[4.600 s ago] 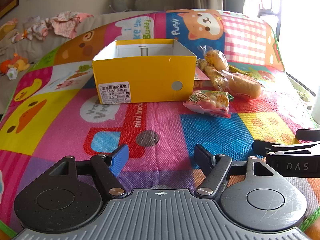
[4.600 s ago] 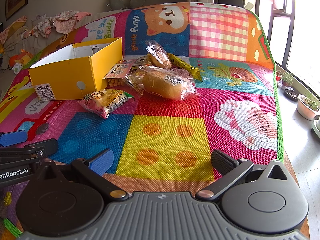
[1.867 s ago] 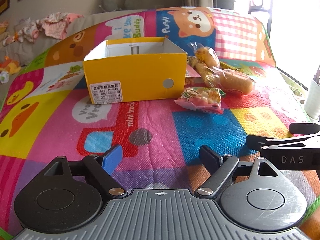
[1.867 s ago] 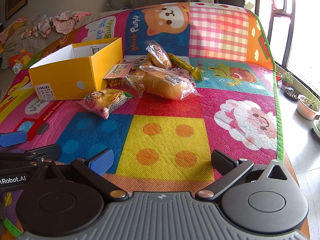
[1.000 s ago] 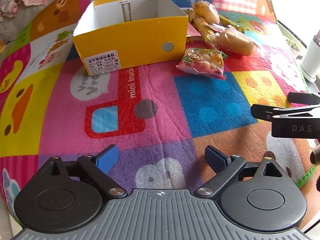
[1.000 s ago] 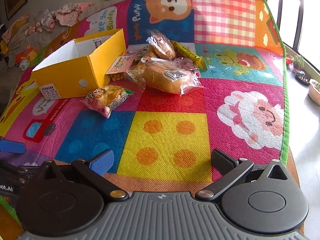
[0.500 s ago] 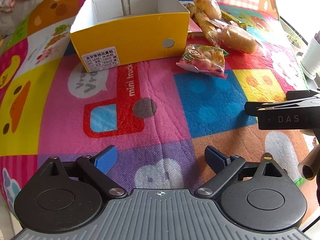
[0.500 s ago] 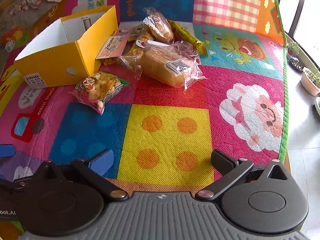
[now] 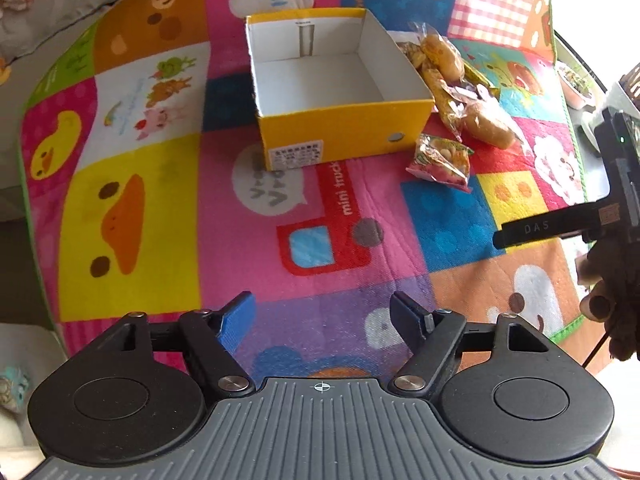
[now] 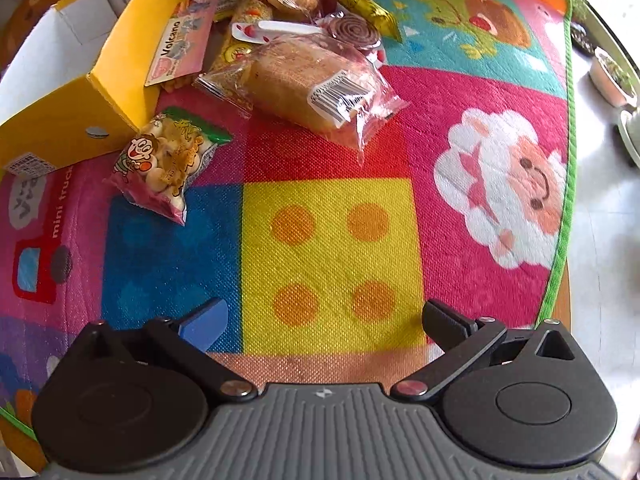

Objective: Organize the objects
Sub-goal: 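Move the left gripper to the yellow box and grasp its side wall, then grasp the yellow snack stick with the right gripper while the left gripper holds the box wall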

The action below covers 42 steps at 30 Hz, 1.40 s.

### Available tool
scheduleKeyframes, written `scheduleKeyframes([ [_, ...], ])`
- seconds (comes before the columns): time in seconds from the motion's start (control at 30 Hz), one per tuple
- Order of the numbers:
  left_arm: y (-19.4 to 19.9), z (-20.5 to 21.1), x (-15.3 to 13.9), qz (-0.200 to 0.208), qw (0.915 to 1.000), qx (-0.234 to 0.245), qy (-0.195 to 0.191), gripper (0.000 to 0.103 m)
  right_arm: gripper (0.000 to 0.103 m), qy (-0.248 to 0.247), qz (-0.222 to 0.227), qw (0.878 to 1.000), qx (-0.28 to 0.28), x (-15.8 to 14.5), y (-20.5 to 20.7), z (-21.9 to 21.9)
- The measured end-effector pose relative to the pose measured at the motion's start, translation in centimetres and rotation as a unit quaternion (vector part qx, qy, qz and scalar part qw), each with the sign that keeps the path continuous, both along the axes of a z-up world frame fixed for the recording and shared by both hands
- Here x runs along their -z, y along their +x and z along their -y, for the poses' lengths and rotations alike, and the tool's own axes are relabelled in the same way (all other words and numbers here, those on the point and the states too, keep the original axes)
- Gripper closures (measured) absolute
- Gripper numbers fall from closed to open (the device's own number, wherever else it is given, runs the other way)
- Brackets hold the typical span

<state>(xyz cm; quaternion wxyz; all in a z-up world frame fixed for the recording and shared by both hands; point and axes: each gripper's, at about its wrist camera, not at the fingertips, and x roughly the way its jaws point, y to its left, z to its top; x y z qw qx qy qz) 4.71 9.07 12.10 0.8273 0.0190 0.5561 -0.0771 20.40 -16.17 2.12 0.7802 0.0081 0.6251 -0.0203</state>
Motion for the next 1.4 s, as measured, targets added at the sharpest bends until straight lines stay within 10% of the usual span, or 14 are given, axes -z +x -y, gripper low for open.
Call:
scheduleKeyframes([
  [0.7, 7.9, -3.9, -3.9, 0.037, 0.9978, -0.029, -0.047, 0.023, 0.000, -0.037, 0.157, 0.987, 0.006, -24.5, -8.9, -7.3],
  [1.1, 21.8, -2.8, 4.2, -0.054, 0.9895, -0.130, 0.032, 0.024, 0.000, -0.029, 0.152, 0.987, -0.030, -22.7, -5.0, -1.7],
  [1.27, 23.5, -2.9, 6.7, -0.065, 0.9860, -0.149, 0.036, 0.079, 0.000, -0.036, 0.140, 0.988, -0.047, -21.2, -3.0, 1.8],
  [1.4, 22.6, -1.4, 7.0, -0.064, 0.9918, -0.086, 0.071, 0.090, 0.000, -0.003, 0.117, 0.993, -0.032, -18.4, 0.3, 5.0],
])
